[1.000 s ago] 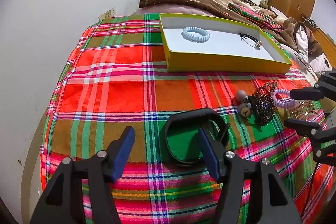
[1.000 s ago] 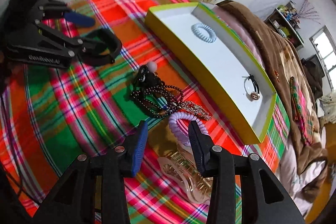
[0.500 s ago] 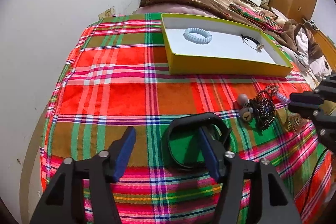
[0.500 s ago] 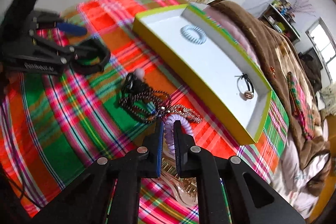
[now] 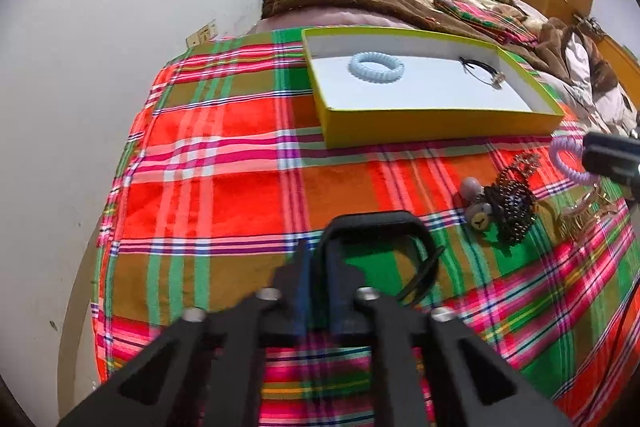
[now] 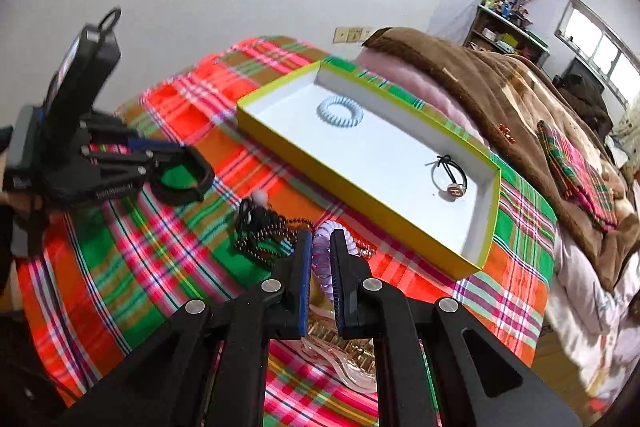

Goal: Organize jewelry
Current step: 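Carry the purple coil and black band into the yellow box with both grippers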

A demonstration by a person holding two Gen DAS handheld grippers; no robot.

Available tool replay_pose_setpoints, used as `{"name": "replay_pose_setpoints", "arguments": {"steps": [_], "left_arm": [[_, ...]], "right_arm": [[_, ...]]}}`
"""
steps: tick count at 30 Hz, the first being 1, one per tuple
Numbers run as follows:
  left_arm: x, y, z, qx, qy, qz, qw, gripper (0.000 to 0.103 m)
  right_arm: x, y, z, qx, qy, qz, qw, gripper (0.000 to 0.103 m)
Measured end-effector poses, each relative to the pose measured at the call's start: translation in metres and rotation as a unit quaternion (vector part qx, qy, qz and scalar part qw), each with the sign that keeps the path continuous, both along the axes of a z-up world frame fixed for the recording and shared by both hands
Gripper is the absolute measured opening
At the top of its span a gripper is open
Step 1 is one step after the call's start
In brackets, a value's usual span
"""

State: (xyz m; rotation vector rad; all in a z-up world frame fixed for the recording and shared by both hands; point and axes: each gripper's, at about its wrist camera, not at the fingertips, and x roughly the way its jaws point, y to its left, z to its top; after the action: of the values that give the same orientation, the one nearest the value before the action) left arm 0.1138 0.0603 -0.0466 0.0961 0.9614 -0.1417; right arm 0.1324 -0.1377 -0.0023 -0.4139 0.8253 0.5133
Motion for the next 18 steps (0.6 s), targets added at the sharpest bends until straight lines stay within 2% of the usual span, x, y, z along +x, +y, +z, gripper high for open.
{"name": "replay_pose_setpoints", "arguments": {"steps": [2, 5, 18], "left_arm": [[0.0, 0.0, 0.001, -0.003, -0.002, 0.005, 1.0, 0.005], [0.001, 0.003, 0.006, -0.03, -0.002, 0.005, 0.9995, 0.005], [0.003, 0.002, 0.036, -0.046, -0.031, 0.005, 0.9984, 0.005]], "right_arm": [[-0.001, -0.002, 0.004, 0.014, -0.004, -0.002, 1.0, 0.009], [-0.002, -0.004, 0.006, 0.024, -0.008, -0.006, 1.0, 0.009], [0.0, -0.015, 0.018, 0.054, -0.02, -0.025, 0.998, 0.009]]}}
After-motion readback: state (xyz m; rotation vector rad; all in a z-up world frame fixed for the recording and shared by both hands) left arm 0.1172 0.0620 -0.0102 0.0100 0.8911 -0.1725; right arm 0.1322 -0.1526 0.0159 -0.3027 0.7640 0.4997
